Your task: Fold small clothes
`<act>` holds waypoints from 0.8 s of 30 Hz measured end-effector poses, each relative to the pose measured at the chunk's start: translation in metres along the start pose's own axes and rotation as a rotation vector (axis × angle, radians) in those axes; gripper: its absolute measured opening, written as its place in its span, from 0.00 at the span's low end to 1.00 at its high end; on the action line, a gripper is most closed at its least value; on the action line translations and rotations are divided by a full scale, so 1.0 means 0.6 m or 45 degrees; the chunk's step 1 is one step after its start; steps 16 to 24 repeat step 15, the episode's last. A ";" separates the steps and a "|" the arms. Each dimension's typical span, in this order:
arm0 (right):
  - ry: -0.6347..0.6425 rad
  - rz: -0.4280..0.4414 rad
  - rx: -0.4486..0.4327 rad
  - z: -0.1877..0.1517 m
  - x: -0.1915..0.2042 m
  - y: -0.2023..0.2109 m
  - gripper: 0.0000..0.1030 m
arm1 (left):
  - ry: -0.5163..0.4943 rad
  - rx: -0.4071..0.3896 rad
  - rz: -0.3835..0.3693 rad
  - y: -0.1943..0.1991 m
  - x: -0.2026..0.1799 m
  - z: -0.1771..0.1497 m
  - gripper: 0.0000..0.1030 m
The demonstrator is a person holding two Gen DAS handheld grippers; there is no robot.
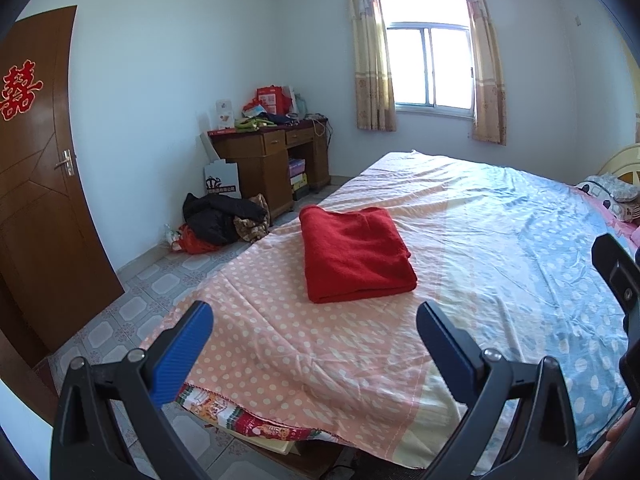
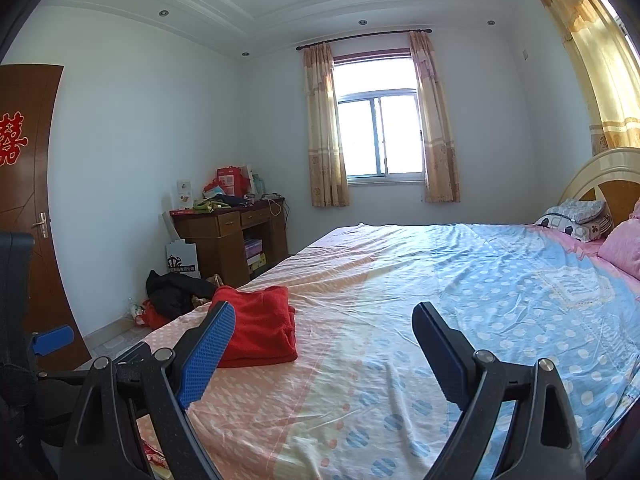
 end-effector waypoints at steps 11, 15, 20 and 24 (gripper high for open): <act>-0.008 0.001 0.014 -0.003 0.003 0.001 0.88 | -0.013 -0.004 -0.017 -0.004 -0.004 0.000 1.00; -0.018 0.001 0.017 -0.003 0.000 -0.001 0.88 | -0.021 -0.003 -0.015 -0.004 -0.005 0.000 1.00; -0.018 0.001 0.017 -0.003 0.000 -0.001 0.88 | -0.021 -0.003 -0.015 -0.004 -0.005 0.000 1.00; -0.018 0.001 0.017 -0.003 0.000 -0.001 0.88 | -0.021 -0.003 -0.015 -0.004 -0.005 0.000 1.00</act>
Point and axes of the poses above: each gripper's, at about its wrist camera, not at the fingertips, and y roughly against the way its jaws point, x to its left, z to its top, the point moved 6 cm from there along -y, roughly the way its jaws point, and after that the axes turned 12 degrees about -z, right-handed, at the moved point
